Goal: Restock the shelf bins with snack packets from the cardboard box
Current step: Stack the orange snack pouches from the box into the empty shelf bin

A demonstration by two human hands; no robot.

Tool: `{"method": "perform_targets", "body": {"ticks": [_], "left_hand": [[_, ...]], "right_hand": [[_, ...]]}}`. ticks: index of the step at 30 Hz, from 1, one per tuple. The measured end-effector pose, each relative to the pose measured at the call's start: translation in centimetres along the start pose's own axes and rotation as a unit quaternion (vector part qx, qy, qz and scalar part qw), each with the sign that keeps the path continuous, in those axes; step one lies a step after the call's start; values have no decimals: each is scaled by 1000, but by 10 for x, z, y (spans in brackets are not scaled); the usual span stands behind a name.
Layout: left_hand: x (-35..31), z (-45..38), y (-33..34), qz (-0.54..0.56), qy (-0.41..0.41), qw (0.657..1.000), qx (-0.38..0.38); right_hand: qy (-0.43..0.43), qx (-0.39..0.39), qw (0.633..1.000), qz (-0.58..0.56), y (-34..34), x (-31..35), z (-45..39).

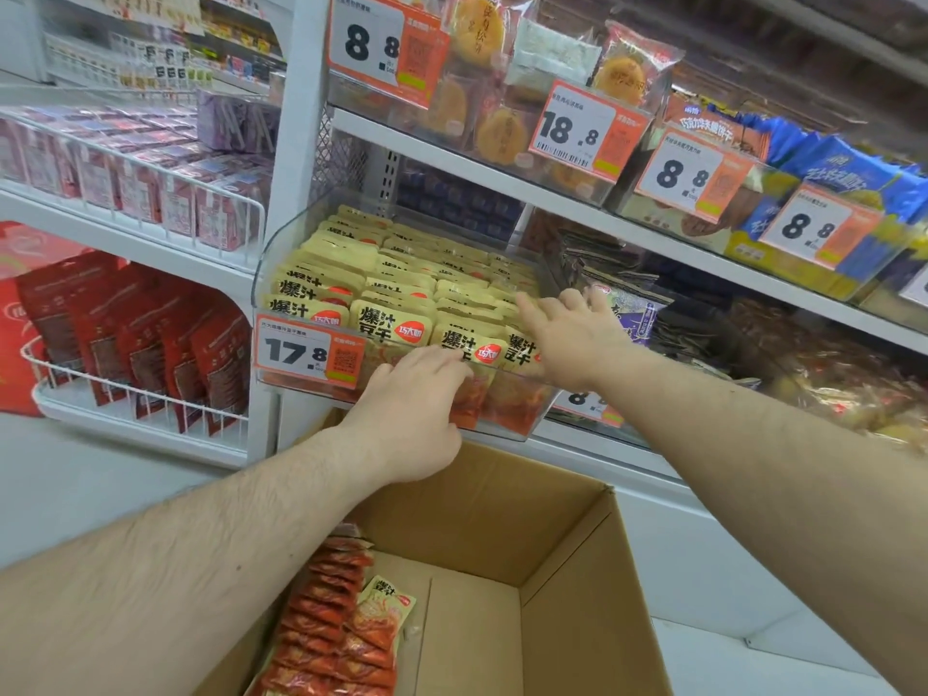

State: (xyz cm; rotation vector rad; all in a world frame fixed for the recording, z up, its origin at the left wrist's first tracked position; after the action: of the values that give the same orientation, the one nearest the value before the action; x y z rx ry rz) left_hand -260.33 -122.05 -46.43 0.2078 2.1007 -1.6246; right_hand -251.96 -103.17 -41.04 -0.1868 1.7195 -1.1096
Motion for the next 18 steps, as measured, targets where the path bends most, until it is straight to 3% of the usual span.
{"method": "perform_targets", "body": {"ticks": [2,3,5,6,7,9,11,13,15,18], "left_hand": [[3,4,-4,28,12,999,-36],[7,6,-3,43,9,998,-35],[19,13,10,70,-25,997,19],[27,16,19,68,-47,995,64],[35,19,30,58,-66,990,113],[50,25,49,34,-95,977,188],[60,31,61,28,-115,967,224],[67,34,71,33,-134,960,242],[74,36,81,47,-159,951,260],[84,36,95,62,-189,940,278]], "right_hand": [[30,-53,992,-111,-6,-1,10],[31,-133,977,-163,-10,4,19],[0,-332,915,-230,-14,30,51],[-19,-394,881,-263,-8,51,66],[-38,-409,863,-294,4,75,80],[-56,-305,872,-378,34,127,96],[-43,-88,891,-444,81,177,100],[-35,95,893,-439,134,223,99],[21,225,851,-474,175,260,97],[168,362,748,-531,228,302,91]]}}
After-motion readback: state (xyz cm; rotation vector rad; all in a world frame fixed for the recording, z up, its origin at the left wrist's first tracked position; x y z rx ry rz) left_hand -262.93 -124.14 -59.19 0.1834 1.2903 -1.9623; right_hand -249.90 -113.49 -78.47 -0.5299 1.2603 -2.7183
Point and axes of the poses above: each hand's wrist, its own z-axis away from the middle knuckle, its own y-axis out of the palm, x = y × z, the point moved 3 cm from there along -z, towards the middle knuckle, and after that the axes turned 2 degrees about z, right-handed, at the moved point
